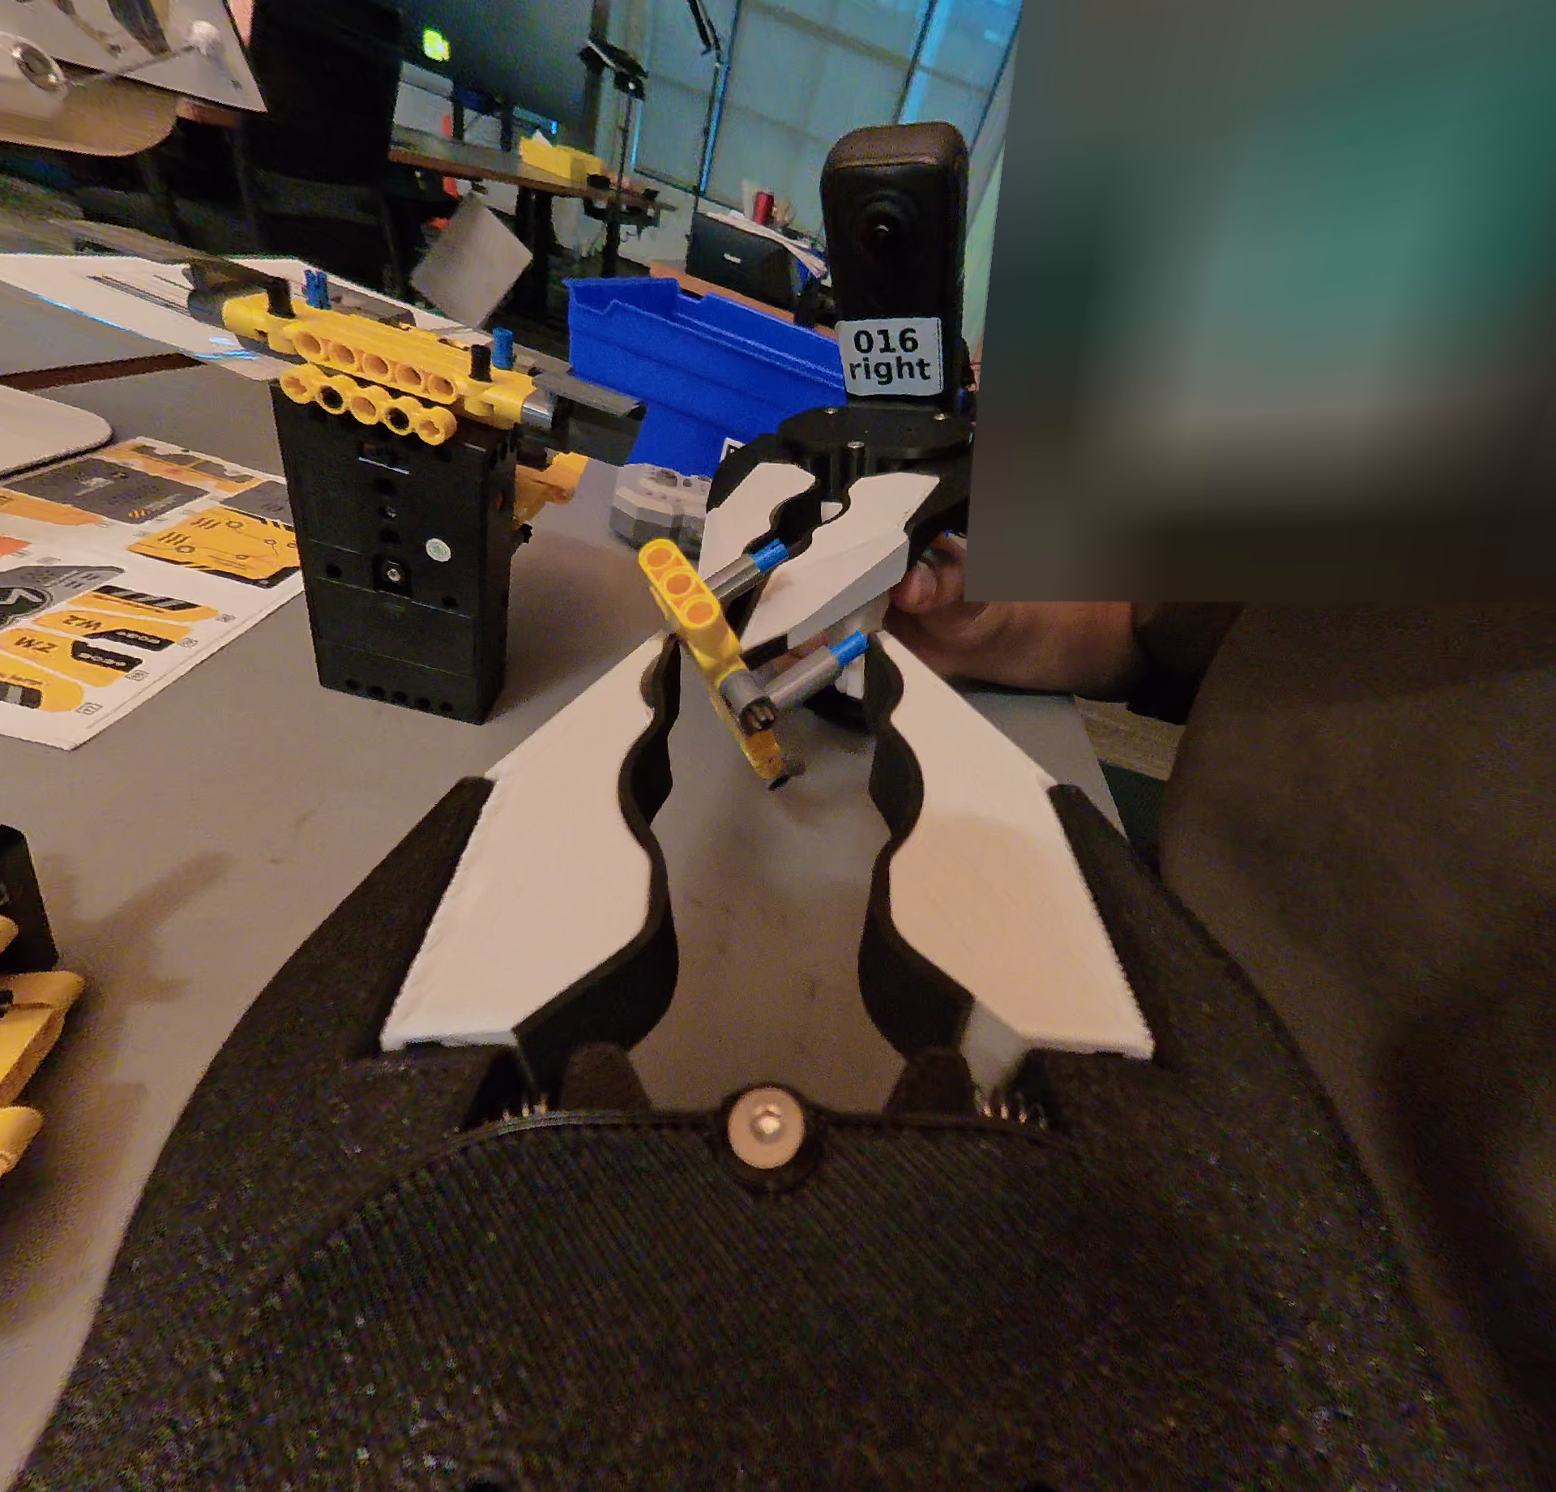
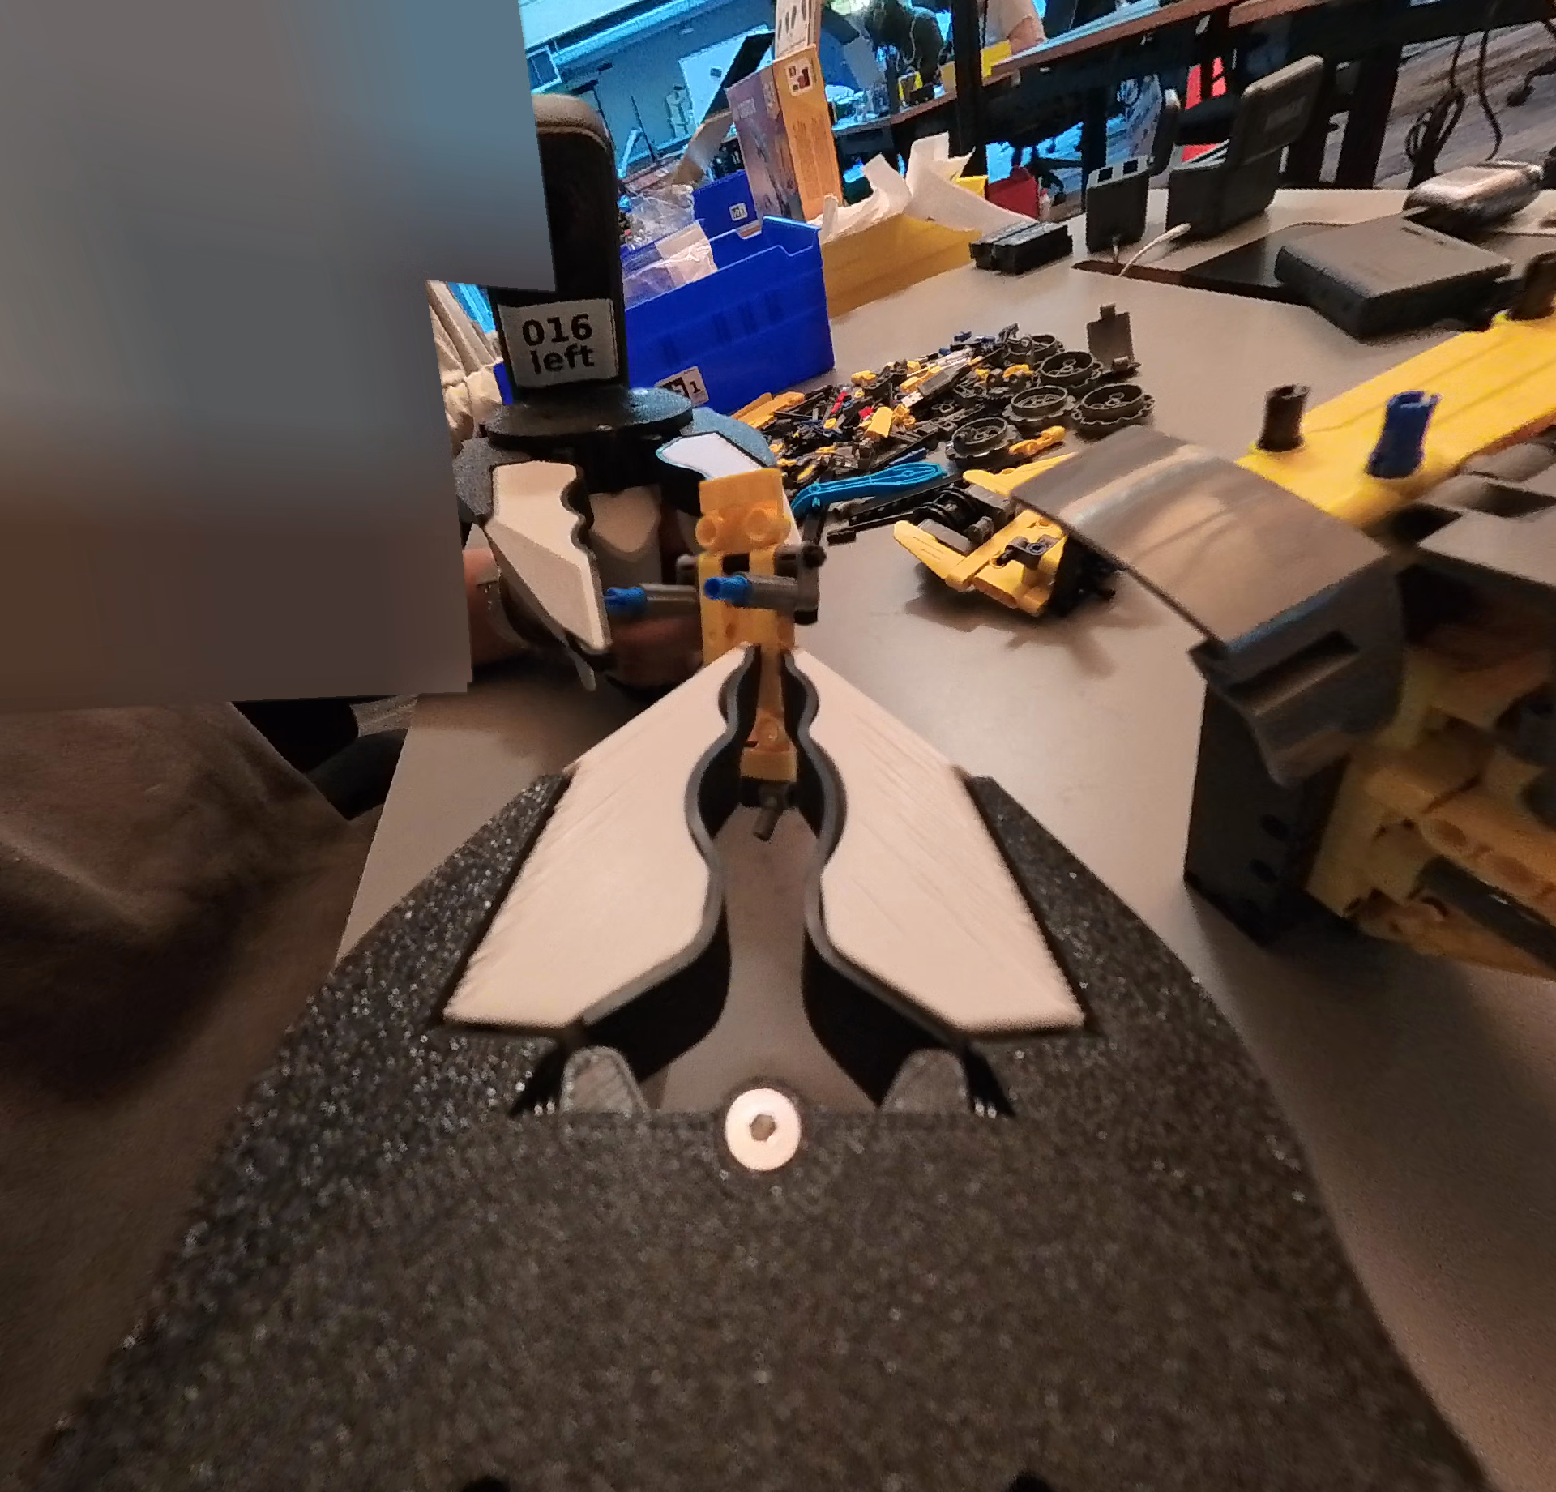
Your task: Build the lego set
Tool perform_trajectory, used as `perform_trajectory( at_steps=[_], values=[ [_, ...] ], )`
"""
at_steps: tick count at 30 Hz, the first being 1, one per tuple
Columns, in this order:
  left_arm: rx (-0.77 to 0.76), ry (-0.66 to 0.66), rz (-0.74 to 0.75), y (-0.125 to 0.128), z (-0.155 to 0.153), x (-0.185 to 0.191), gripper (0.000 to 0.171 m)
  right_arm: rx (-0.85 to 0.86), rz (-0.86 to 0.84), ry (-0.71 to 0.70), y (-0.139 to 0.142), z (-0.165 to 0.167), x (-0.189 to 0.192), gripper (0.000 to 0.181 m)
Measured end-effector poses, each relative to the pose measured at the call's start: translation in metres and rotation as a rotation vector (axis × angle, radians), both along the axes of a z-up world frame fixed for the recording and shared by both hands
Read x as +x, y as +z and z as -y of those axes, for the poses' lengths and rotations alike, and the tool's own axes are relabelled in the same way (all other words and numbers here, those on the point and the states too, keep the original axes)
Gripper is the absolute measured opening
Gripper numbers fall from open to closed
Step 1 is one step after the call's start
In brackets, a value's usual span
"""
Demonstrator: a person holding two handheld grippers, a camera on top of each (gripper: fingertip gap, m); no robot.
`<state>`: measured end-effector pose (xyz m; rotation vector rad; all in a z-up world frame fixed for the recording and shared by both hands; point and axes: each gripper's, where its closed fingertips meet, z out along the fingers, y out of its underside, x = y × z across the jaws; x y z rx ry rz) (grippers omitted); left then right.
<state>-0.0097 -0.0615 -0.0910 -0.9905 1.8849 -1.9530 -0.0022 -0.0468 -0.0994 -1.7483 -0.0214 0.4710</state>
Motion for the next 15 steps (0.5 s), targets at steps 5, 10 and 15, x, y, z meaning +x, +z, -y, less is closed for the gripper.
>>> perform_trajectory(
  at_steps=[5,10,15],
  values=[
    [-0.079,-0.025,-0.008,0.006,-0.003,-0.002,0.041,0.012,0.003,-0.008,0.003,0.001,0.004,0.023],
    [-0.180,-0.091,0.008,0.019,-0.003,-0.010,0.040,-0.009,-0.057,0.058,0.001,0.001,-0.006,0.035],
    [-0.145,-0.138,0.009,0.015,0.007,-0.016,0.040,-0.011,-0.168,0.166,0.003,0.002,-0.023,0.026]
  ],
)
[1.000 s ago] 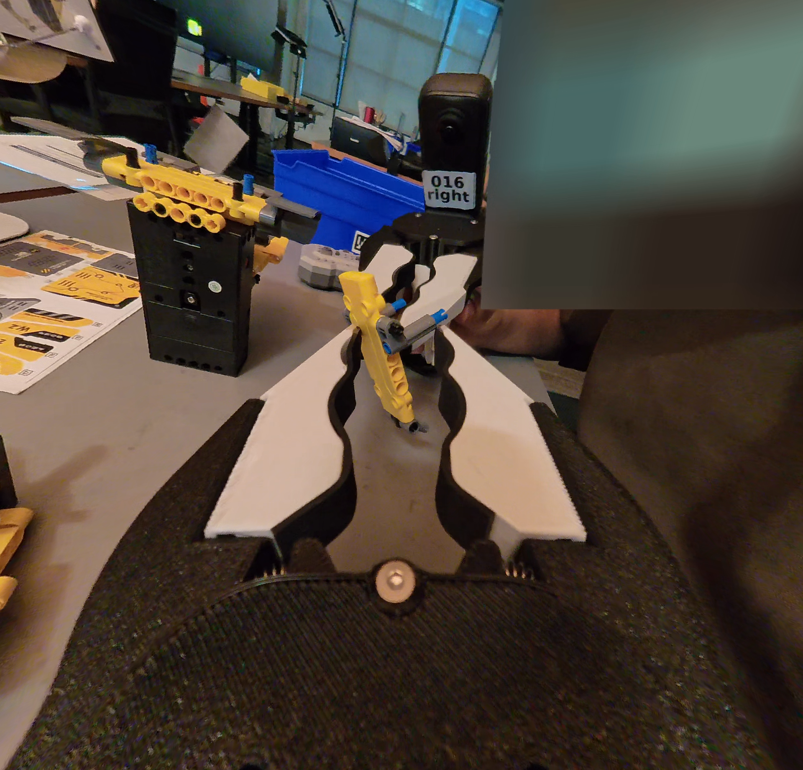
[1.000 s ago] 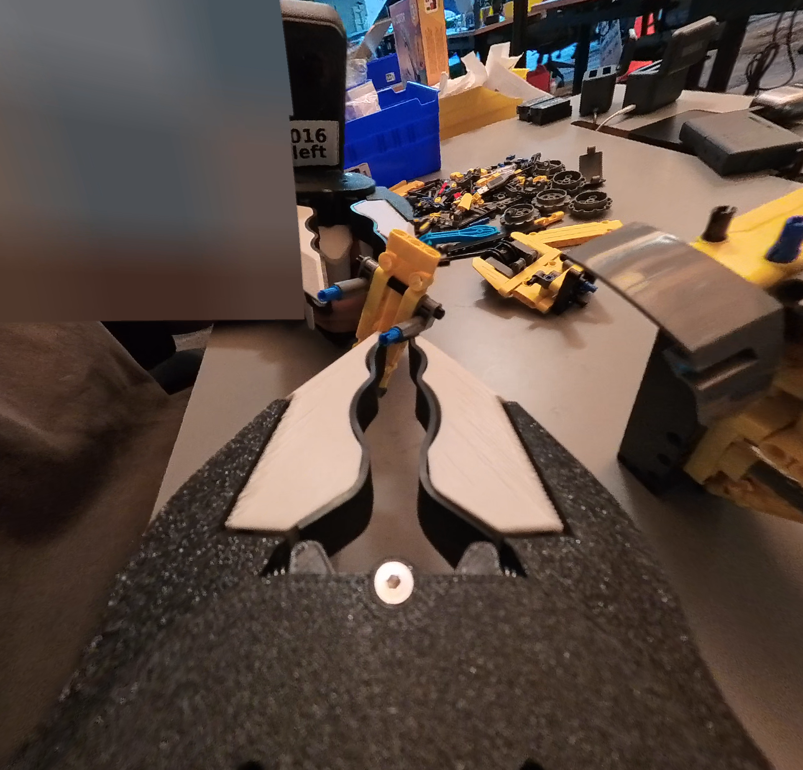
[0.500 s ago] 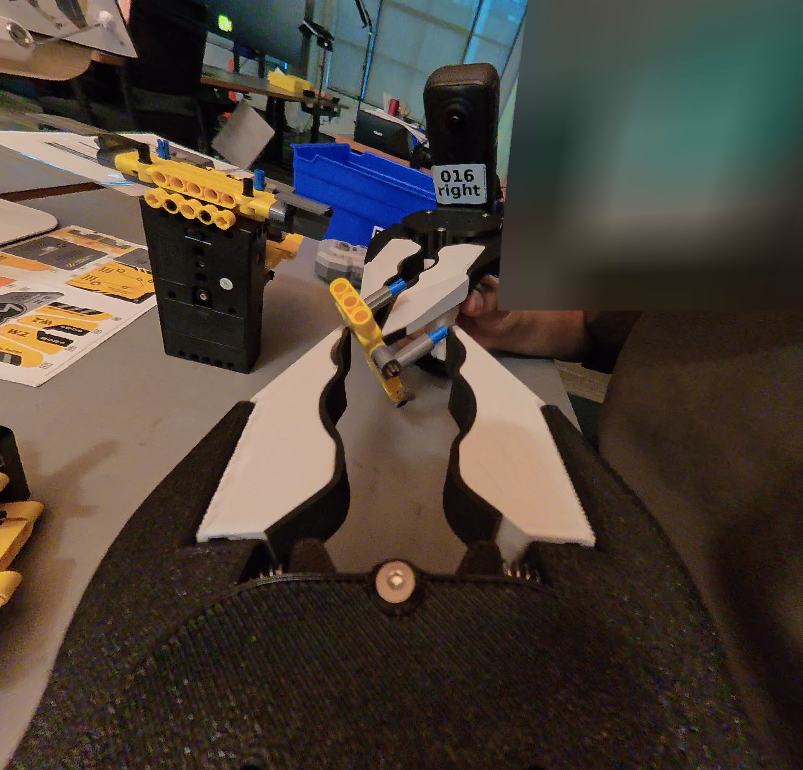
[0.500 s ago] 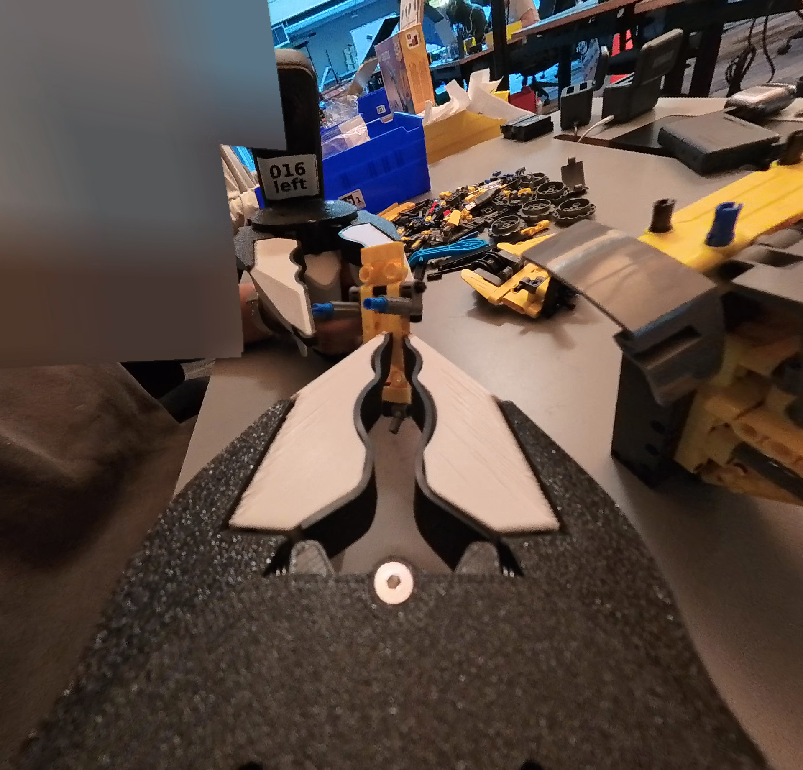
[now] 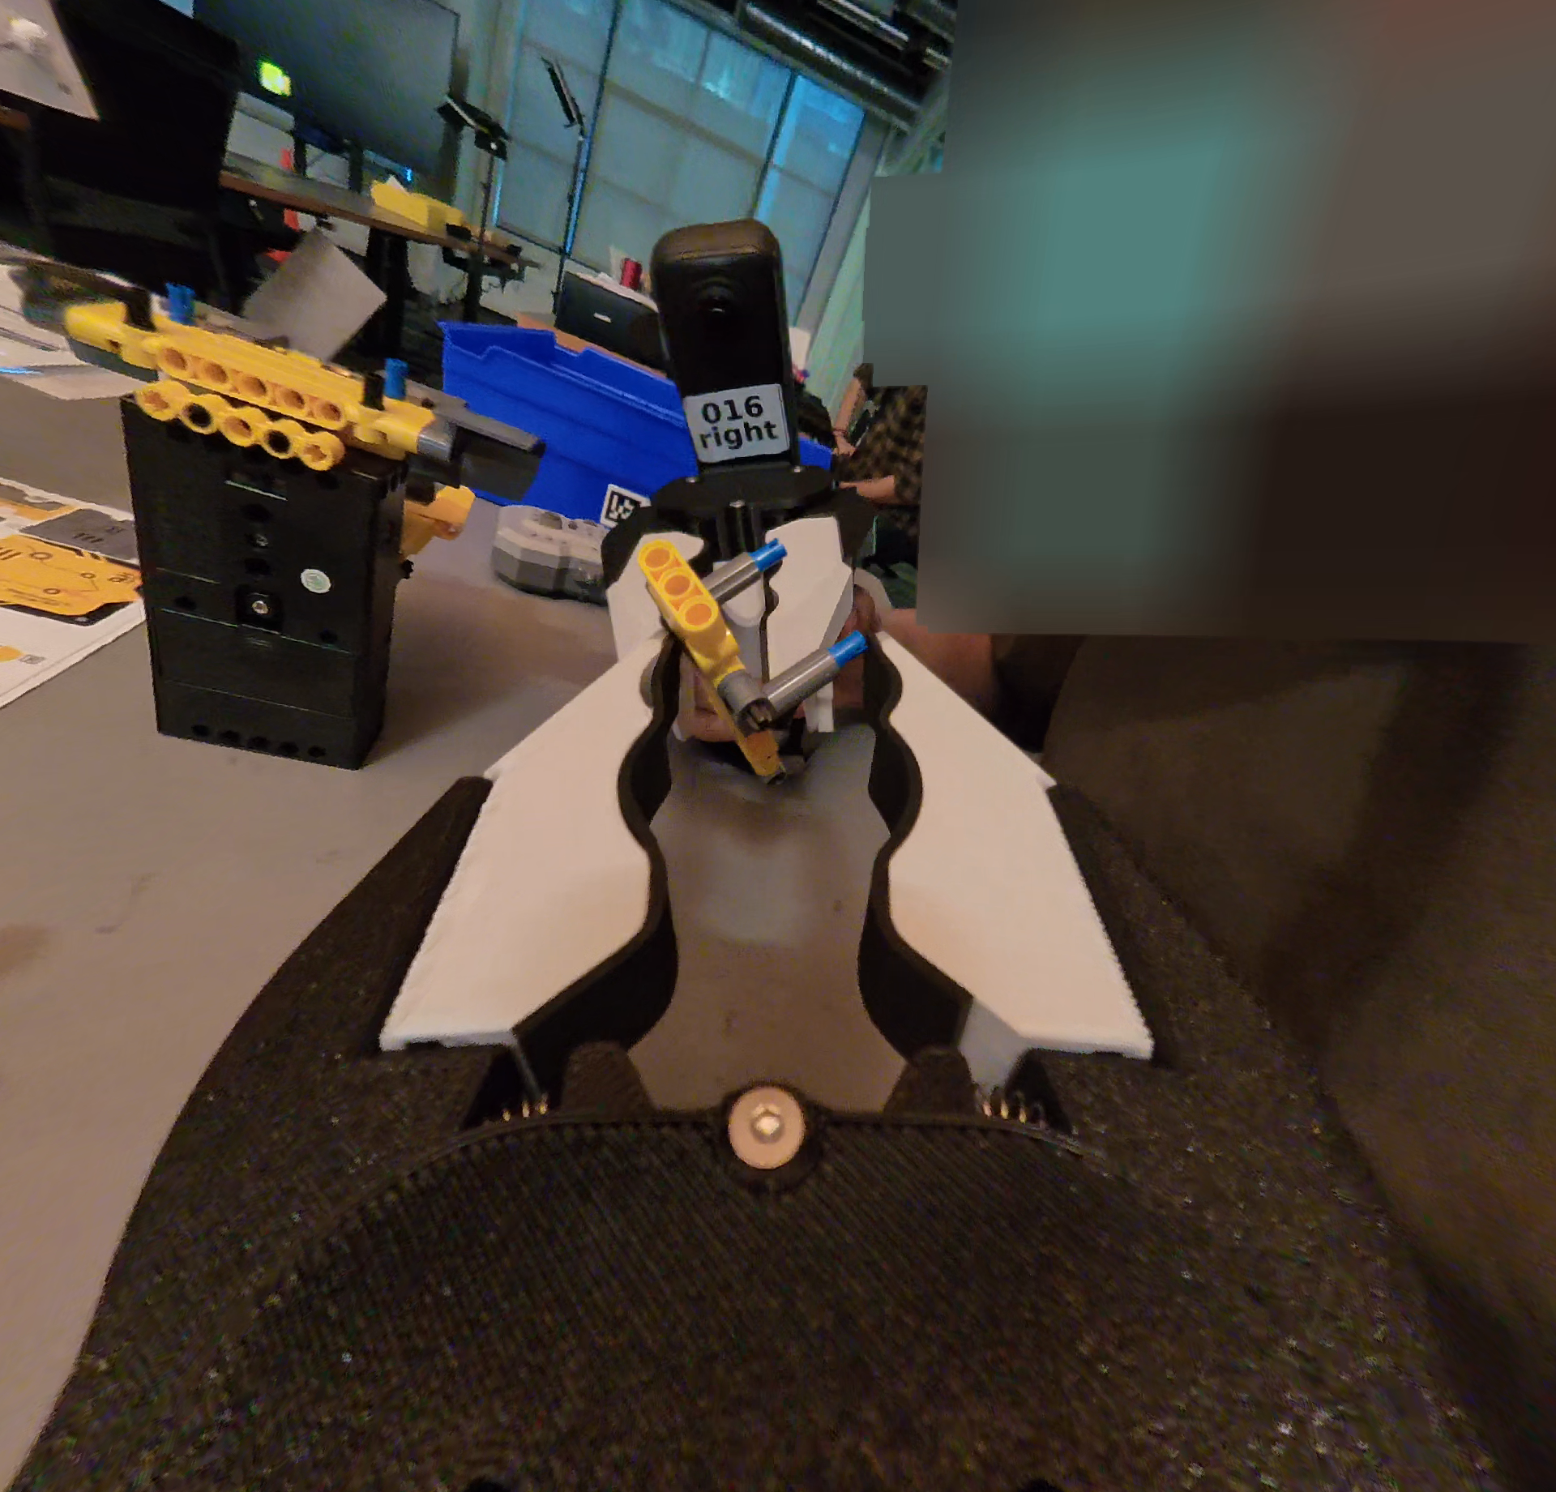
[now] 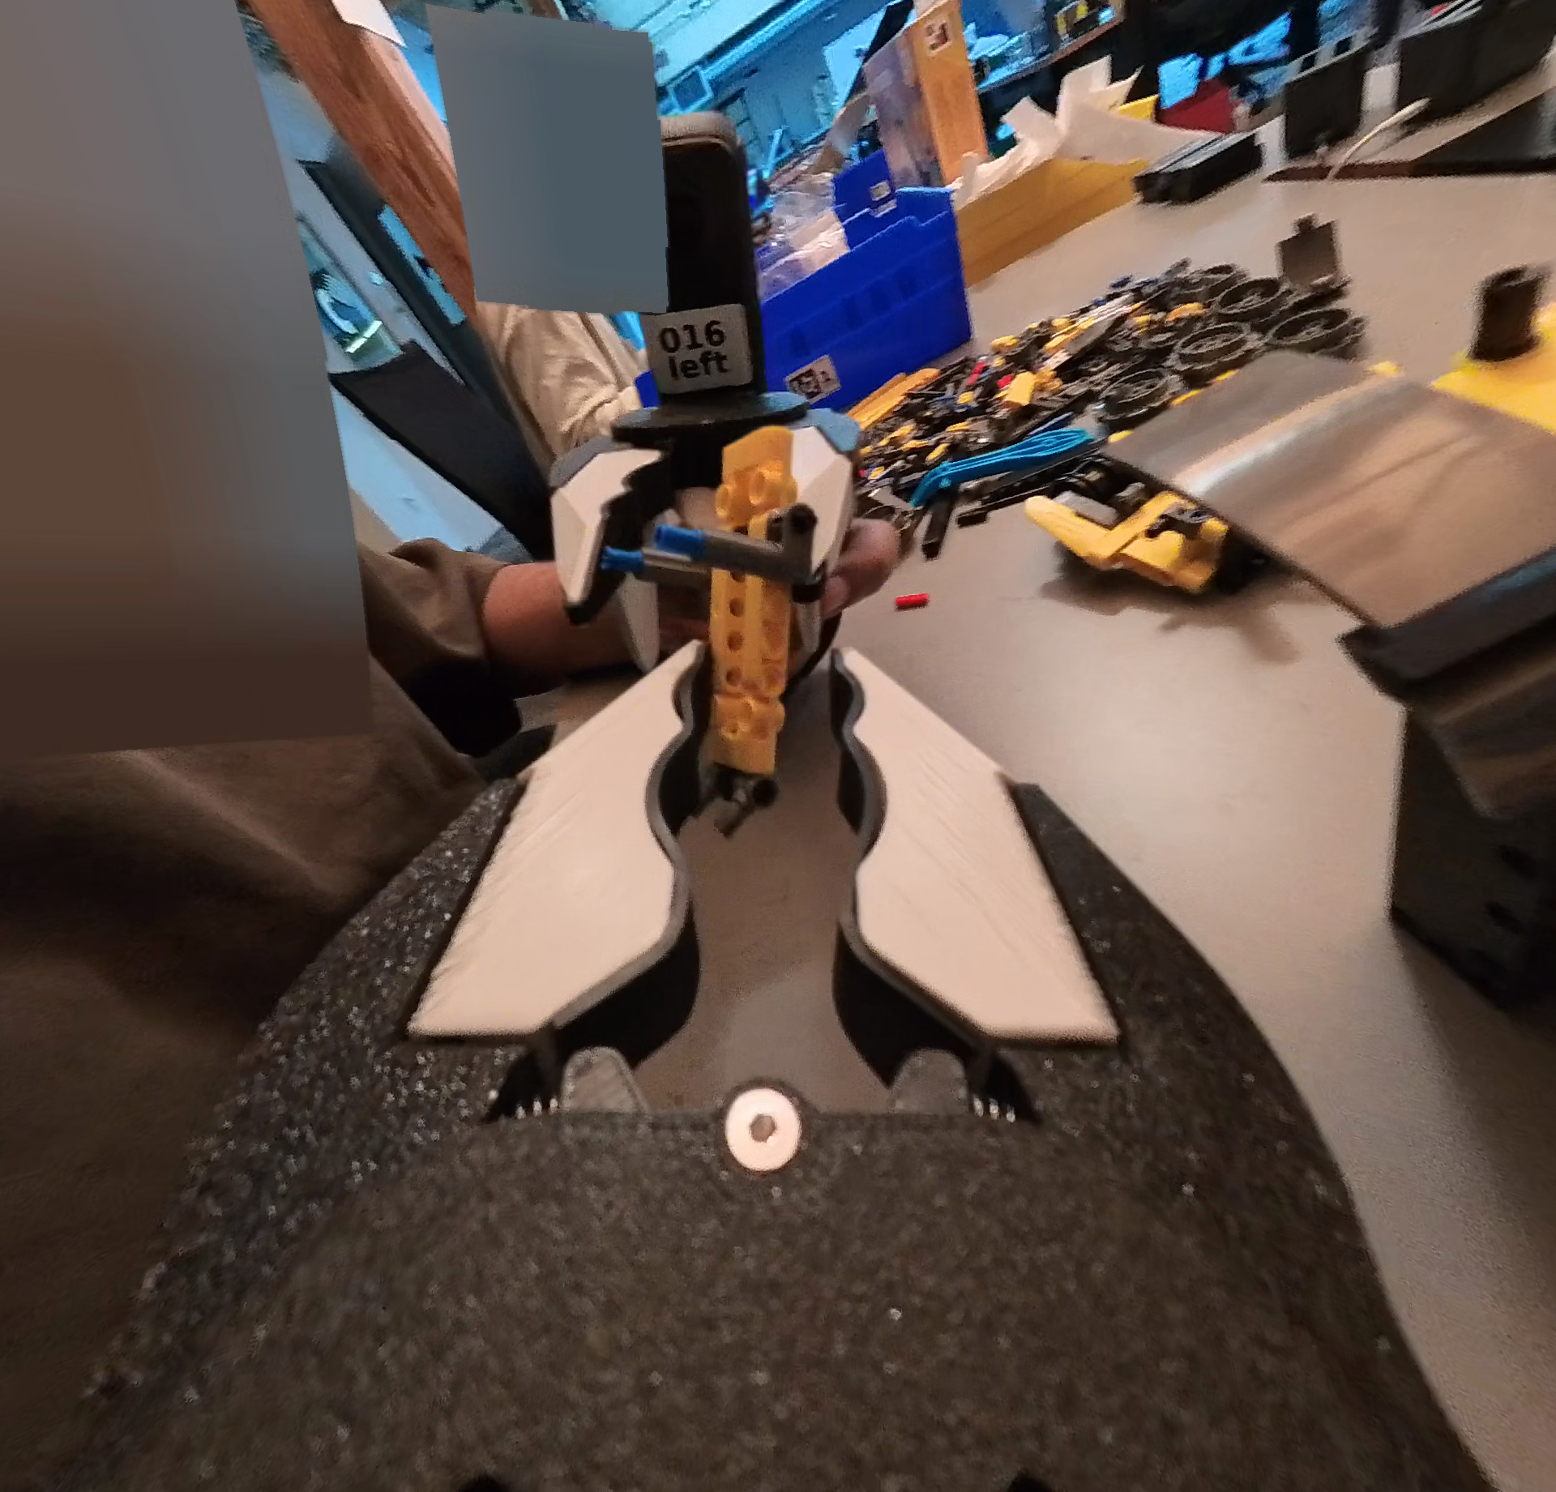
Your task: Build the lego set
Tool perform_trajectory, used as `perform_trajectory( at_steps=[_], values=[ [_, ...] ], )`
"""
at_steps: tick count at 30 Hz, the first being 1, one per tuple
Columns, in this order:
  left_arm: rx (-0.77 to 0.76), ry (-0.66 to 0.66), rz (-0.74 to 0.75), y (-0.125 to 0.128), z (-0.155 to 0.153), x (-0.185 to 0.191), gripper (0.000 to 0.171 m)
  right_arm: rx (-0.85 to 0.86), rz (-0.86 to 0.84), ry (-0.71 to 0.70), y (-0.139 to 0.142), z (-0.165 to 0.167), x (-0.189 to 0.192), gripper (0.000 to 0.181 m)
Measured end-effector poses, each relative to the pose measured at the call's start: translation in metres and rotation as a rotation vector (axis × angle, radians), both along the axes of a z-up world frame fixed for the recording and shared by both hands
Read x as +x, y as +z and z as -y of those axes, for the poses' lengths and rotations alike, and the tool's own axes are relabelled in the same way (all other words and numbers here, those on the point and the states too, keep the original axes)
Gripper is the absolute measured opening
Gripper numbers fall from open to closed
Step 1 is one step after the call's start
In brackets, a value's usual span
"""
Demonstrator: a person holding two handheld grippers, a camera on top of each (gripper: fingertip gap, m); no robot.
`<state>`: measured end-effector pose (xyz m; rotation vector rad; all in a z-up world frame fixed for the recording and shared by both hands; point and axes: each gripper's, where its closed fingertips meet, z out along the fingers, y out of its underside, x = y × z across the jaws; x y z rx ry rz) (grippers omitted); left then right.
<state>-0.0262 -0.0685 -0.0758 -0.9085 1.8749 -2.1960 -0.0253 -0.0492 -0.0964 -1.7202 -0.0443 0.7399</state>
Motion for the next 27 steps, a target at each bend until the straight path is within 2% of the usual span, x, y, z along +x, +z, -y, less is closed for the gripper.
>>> perform_trajectory(
  at_steps=[4,6,10,14,16,19,22,27],
  values=[
    [0.036,0.030,0.010,-0.004,0.001,0.003,0.044,0.012,-0.058,0.010,0.004,0.002,0.000,0.006],
    [0.079,0.087,0.042,-0.005,-0.003,0.007,0.057,0.014,-0.130,-0.016,0.008,0.002,0.009,0.006],
    [0.250,0.241,0.190,-0.006,-0.011,0.014,0.057,0.016,-0.250,-0.029,0.010,0.003,0.020,0.006],
    [0.472,0.443,0.399,0.000,-0.026,0.021,0.037,0.005,-0.279,-0.013,0.009,0.004,0.021,0.006],
    [0.575,0.481,0.480,0.000,-0.027,0.019,0.032,-0.015,-0.267,-0.008,0.006,0.004,0.019,0.006],
    [0.657,0.498,0.552,0.000,-0.024,0.017,0.026,-0.042,-0.247,0.001,0.002,0.003,0.017,0.006],
    [0.679,0.501,0.574,0.001,-0.022,0.015,0.008,-0.058,-0.240,0.019,-0.001,0.004,0.014,0.006],
    [0.691,0.468,0.572,-0.003,-0.020,0.013,0.005,-0.079,-0.240,0.046,-0.003,0.005,0.010,0.006]
  ],
)
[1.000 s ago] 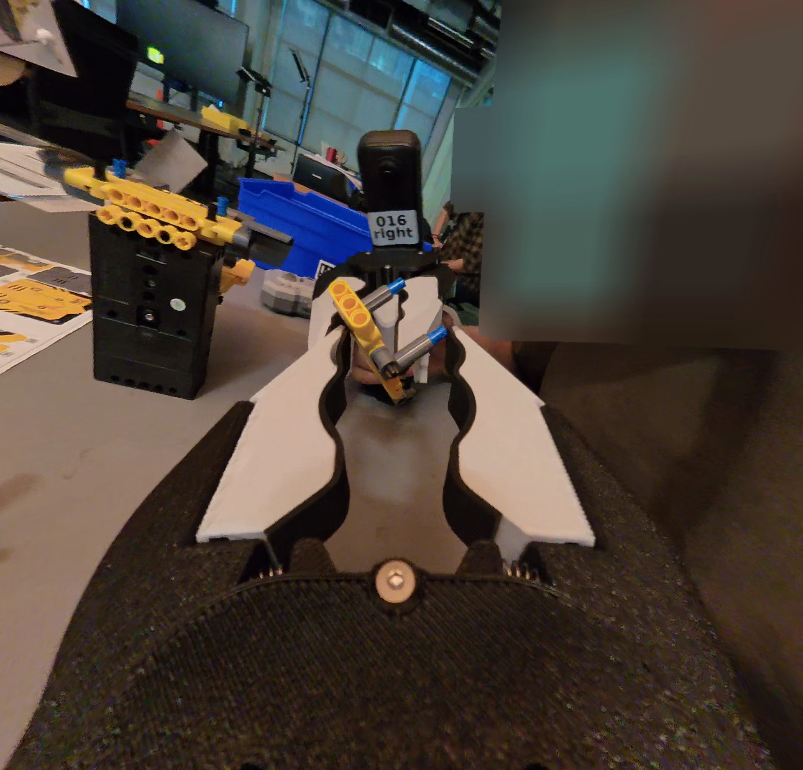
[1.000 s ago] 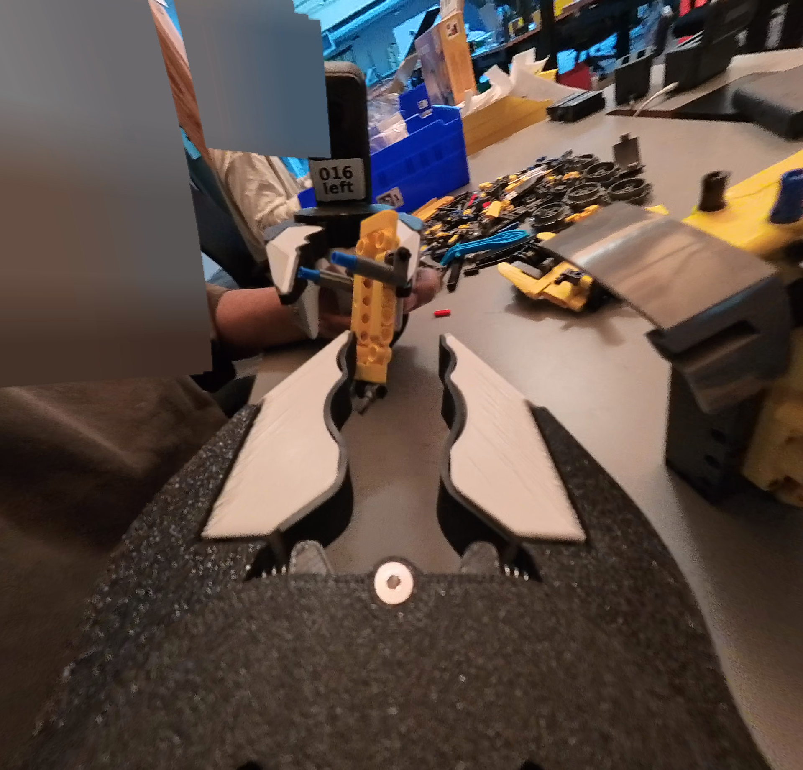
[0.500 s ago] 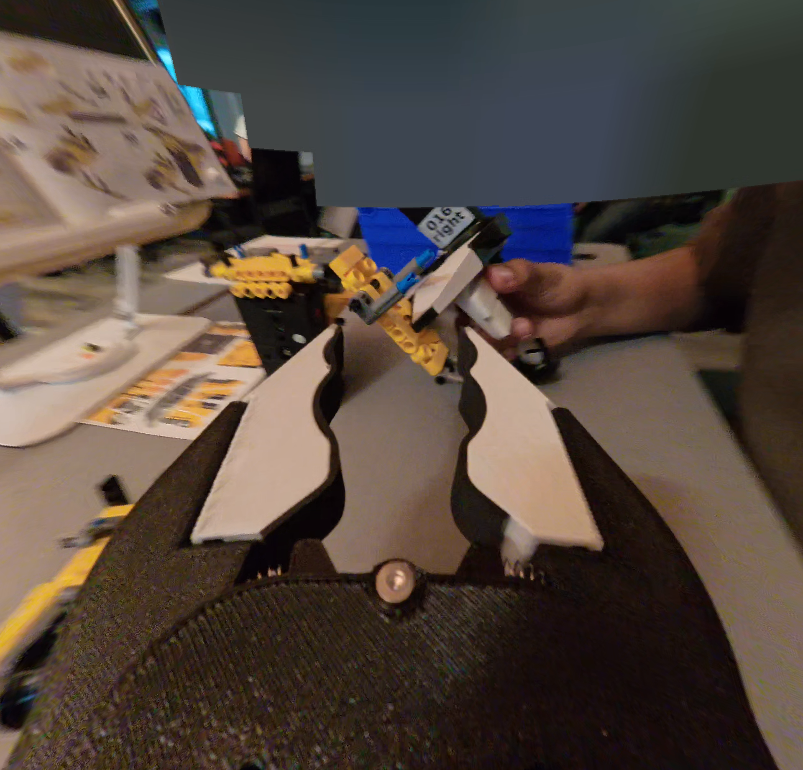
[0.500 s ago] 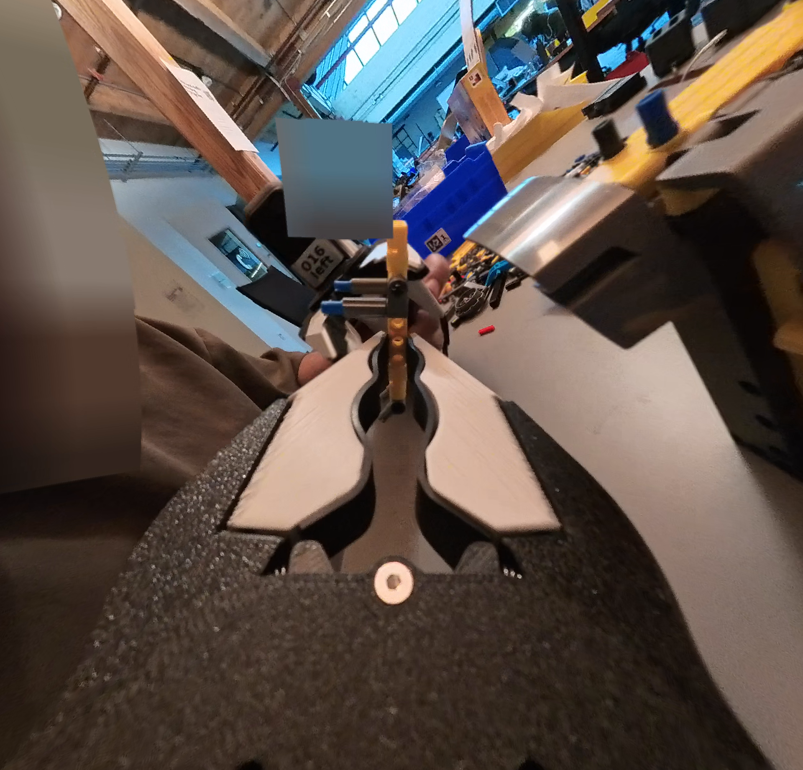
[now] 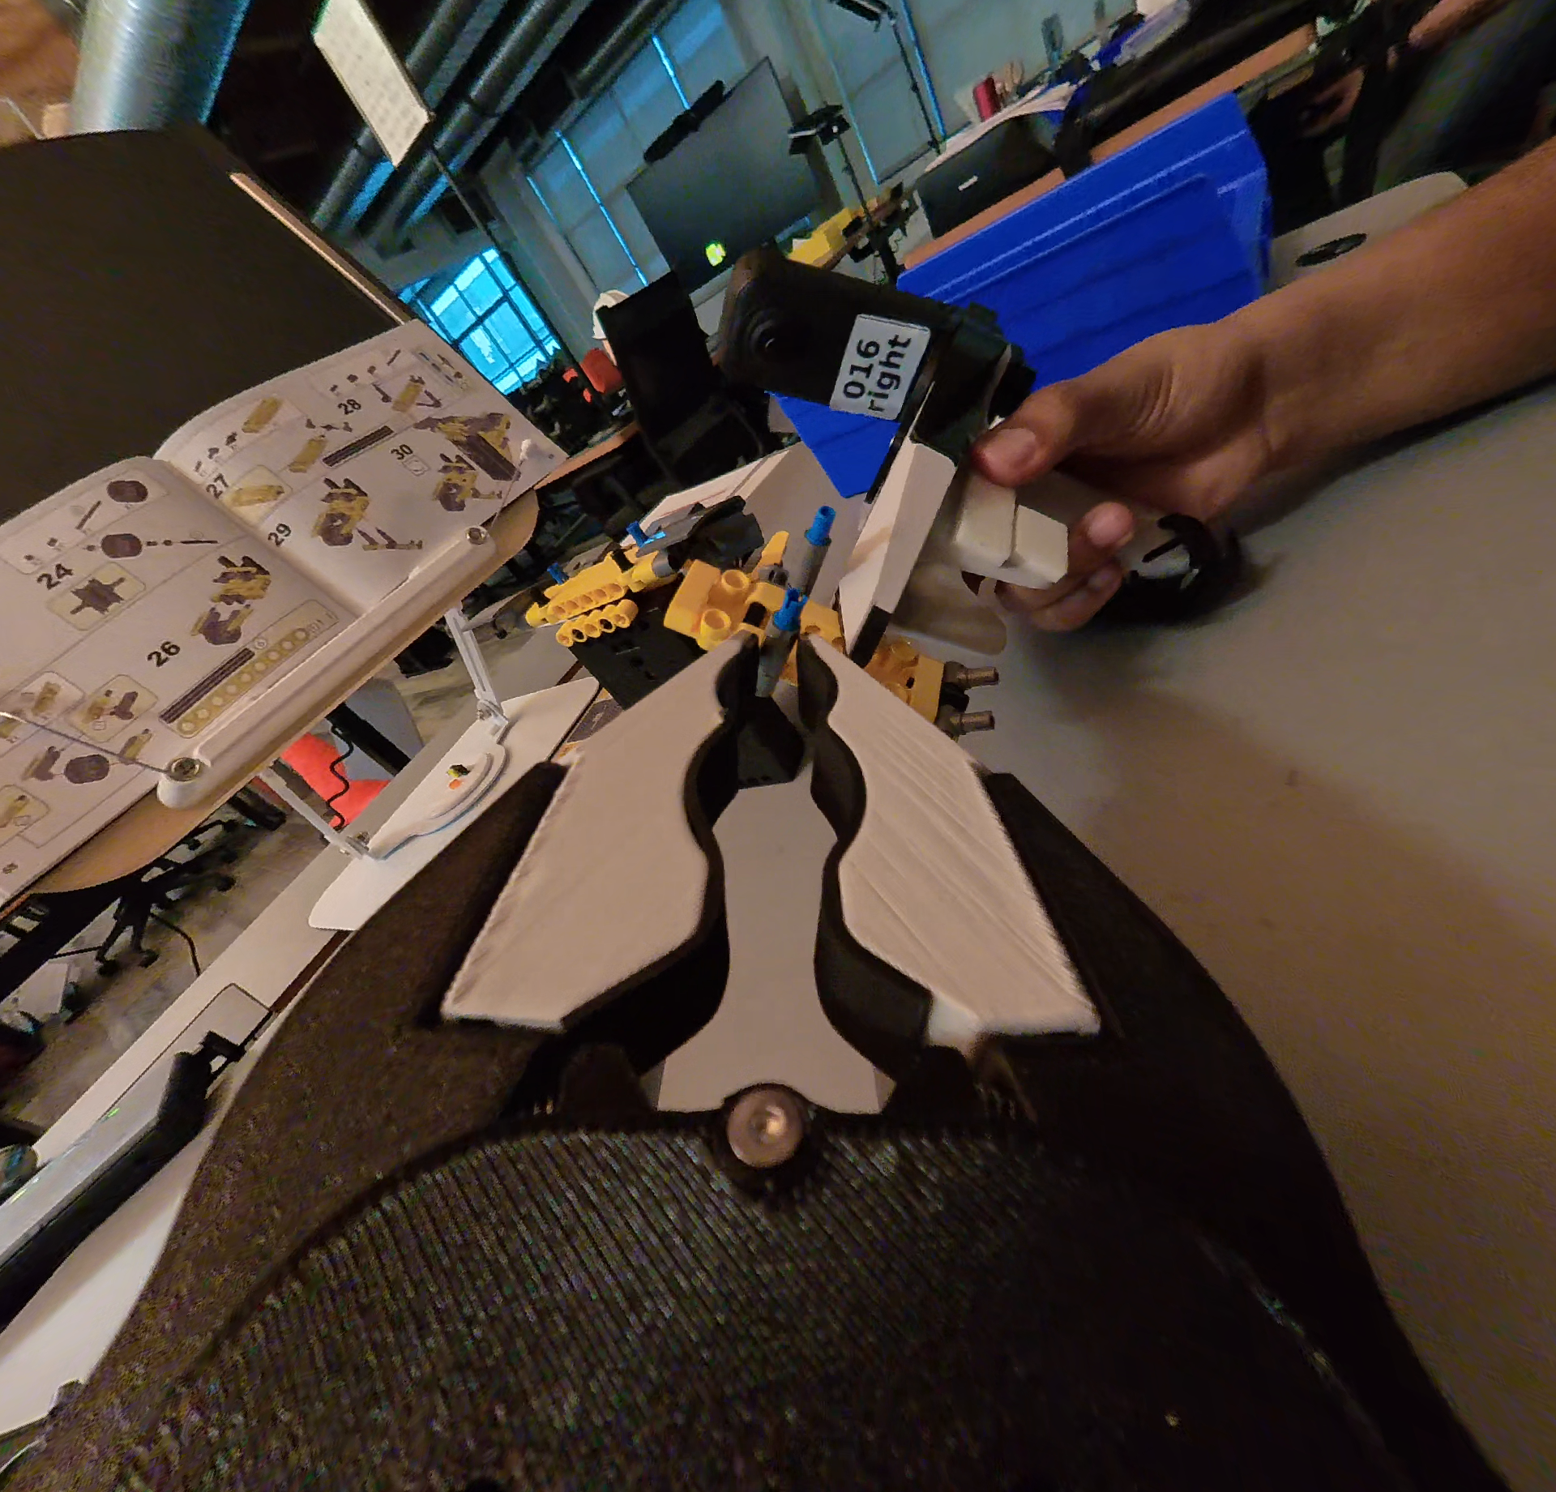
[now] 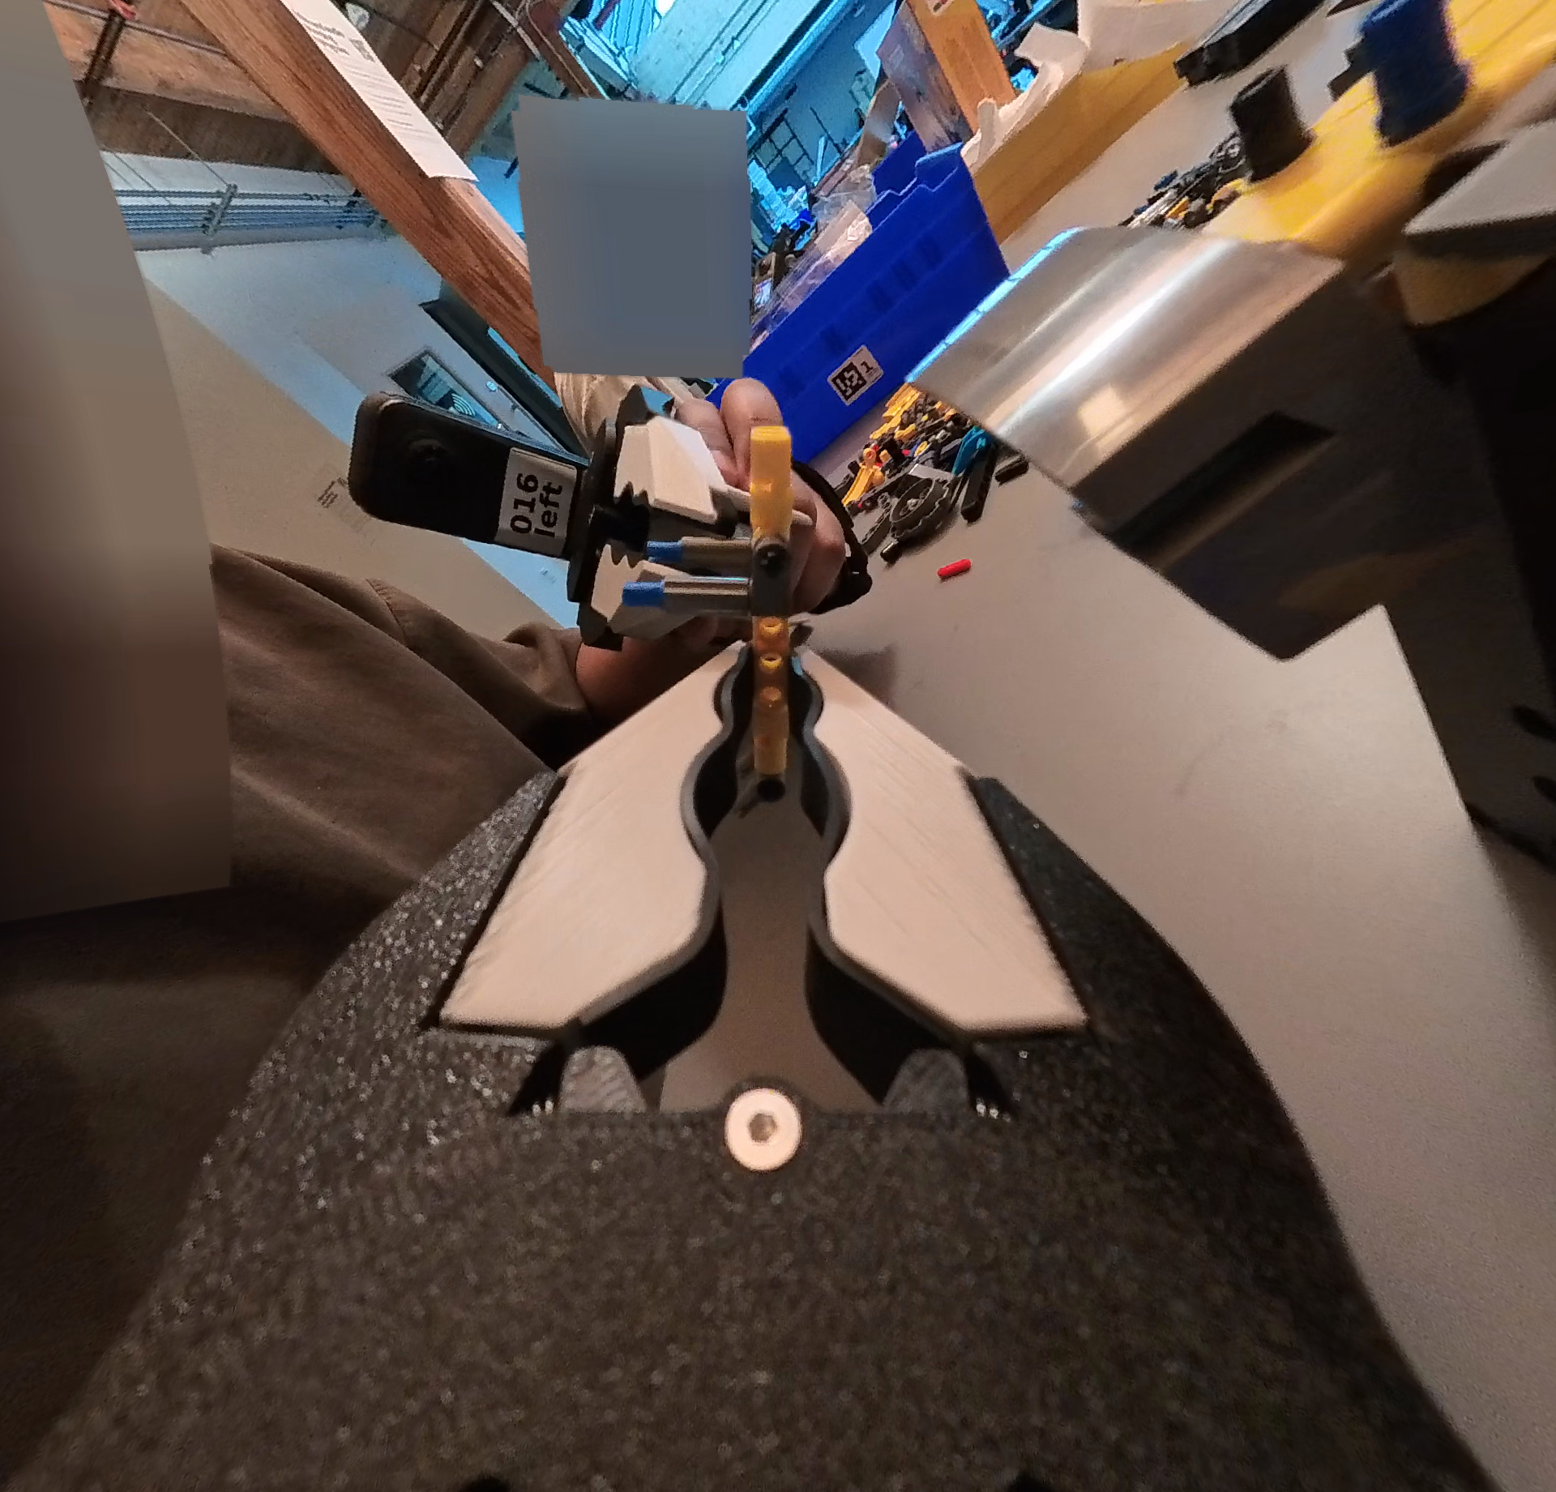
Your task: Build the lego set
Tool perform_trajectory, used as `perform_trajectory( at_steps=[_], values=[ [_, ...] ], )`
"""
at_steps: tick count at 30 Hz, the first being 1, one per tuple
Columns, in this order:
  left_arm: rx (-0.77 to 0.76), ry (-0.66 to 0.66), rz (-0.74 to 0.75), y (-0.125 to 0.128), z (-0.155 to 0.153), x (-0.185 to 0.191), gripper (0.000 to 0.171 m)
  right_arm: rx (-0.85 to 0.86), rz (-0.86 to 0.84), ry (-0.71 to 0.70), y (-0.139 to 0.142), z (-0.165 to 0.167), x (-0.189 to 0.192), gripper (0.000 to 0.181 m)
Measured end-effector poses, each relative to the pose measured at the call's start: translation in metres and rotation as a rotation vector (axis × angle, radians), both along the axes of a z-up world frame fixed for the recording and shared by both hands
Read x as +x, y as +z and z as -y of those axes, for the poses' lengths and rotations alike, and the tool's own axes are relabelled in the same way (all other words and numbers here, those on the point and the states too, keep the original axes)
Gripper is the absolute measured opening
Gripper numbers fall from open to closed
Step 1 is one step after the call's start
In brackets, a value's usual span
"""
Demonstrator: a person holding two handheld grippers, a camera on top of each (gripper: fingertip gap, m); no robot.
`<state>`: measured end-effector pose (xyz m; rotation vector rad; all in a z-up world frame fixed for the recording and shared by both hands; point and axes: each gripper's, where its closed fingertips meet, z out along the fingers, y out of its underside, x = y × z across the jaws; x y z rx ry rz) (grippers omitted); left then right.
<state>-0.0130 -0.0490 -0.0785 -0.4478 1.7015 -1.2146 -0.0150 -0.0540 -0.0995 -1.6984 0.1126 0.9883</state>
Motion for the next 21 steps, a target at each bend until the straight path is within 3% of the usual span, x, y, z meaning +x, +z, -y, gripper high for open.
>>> perform_trajectory(
  at_steps=[6,21],
  values=[
    [0.000,-0.008,-0.046,-0.005,0.001,0.001,0.004,-0.040,0.034,0.010,-0.007,0.001,0.000,0.006],
    [-0.301,-0.100,-0.335,-0.004,-0.002,0.004,0.003,-0.058,0.124,-0.002,-0.013,0.002,0.002,0.006]
  ],
)
